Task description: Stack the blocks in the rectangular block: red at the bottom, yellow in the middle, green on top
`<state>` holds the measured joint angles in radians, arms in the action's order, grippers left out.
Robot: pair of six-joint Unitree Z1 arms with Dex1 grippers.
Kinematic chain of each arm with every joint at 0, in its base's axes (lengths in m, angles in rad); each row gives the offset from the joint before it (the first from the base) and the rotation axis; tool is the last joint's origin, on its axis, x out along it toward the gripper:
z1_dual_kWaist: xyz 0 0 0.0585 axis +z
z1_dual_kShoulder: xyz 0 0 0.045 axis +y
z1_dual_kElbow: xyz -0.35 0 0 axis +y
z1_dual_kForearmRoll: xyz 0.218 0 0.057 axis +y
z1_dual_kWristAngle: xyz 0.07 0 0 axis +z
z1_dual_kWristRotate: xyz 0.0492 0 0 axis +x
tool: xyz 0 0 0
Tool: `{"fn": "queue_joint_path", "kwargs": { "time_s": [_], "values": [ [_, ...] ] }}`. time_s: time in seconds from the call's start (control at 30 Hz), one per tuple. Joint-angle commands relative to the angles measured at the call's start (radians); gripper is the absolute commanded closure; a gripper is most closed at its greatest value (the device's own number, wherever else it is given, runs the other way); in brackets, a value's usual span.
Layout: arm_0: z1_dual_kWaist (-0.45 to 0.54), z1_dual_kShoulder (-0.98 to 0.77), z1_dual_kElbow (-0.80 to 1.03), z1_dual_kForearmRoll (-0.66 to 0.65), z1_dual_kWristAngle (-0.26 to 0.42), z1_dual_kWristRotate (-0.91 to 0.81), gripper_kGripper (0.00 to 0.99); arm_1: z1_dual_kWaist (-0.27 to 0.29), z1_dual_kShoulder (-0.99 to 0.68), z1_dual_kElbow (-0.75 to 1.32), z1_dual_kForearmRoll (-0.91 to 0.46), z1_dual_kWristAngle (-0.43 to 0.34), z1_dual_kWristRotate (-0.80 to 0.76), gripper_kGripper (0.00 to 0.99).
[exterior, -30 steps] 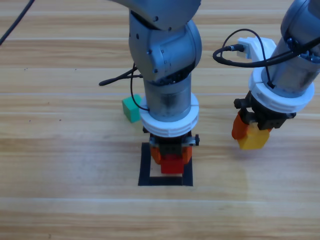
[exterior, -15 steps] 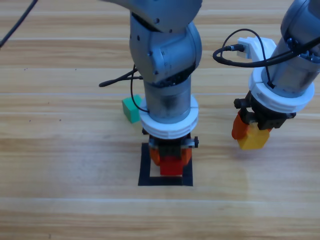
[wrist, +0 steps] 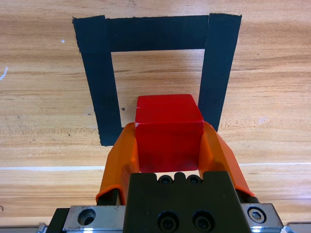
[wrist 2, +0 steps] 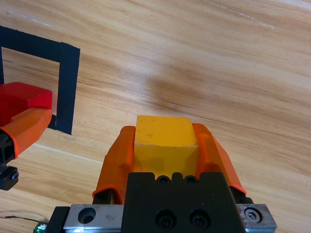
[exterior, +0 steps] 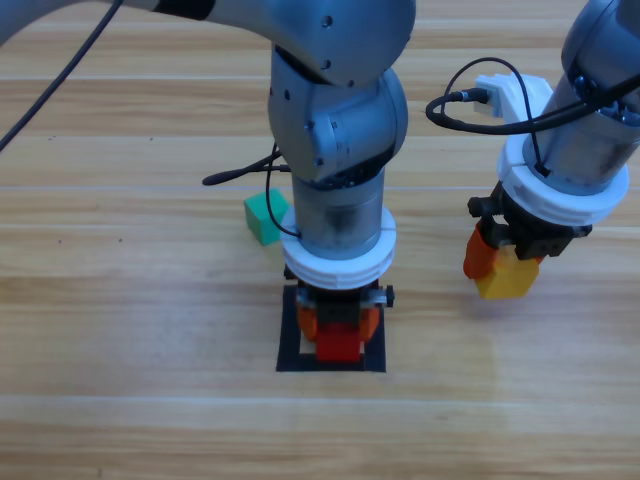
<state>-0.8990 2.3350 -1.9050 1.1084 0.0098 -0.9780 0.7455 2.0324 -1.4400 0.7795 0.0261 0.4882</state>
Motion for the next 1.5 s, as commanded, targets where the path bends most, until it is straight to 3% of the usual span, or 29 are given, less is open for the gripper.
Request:
{"fn": "queue_joint_path", "kwargs": {
  "time_s": [0.03,1.5],
  "values": [
    [0.009,0.052,-0.019,0.007,0.018,-0.002,0.99,0.003,0.0,0.012,0.015,-0.006,0.003,0.99],
    [0.018,0.061,-0.003,0.004,0.022,-0.001,0.99,0.012,-0.001,0.015,0.015,-0.005,0.001,0.99]
  ]
}}
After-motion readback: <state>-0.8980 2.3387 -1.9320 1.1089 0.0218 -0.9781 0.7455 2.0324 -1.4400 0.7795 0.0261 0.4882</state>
